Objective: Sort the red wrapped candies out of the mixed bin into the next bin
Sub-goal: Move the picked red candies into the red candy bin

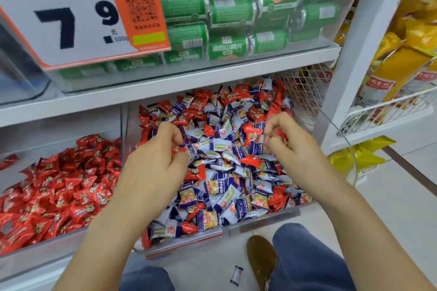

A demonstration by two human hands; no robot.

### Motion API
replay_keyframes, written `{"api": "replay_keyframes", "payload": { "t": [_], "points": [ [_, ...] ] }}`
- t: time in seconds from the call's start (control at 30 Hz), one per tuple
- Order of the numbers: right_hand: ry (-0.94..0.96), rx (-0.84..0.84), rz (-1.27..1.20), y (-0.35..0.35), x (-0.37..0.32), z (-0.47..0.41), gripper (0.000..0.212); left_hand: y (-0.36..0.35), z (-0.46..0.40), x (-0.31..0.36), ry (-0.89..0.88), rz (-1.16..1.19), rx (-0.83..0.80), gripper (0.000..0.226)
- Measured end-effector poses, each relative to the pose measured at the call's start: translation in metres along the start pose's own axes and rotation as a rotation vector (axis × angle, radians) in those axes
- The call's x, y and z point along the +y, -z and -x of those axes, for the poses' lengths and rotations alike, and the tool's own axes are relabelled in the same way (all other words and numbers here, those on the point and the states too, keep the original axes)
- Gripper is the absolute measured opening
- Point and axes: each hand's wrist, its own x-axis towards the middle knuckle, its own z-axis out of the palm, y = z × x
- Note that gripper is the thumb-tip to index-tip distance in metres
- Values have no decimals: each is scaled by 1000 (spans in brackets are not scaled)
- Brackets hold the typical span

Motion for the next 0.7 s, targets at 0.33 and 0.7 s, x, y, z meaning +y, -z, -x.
{"api": "replay_keyframes", "payload": {
  "t": [0.33,0.7],
  "points": [
    [-77,-376,163,0,10,-5,27,-8,7,-4,-94,-288,-160,45],
    [-173,-236,365,4,27,-11,34,-13,12,4,-174,-368,-209,46]
  ]
}}
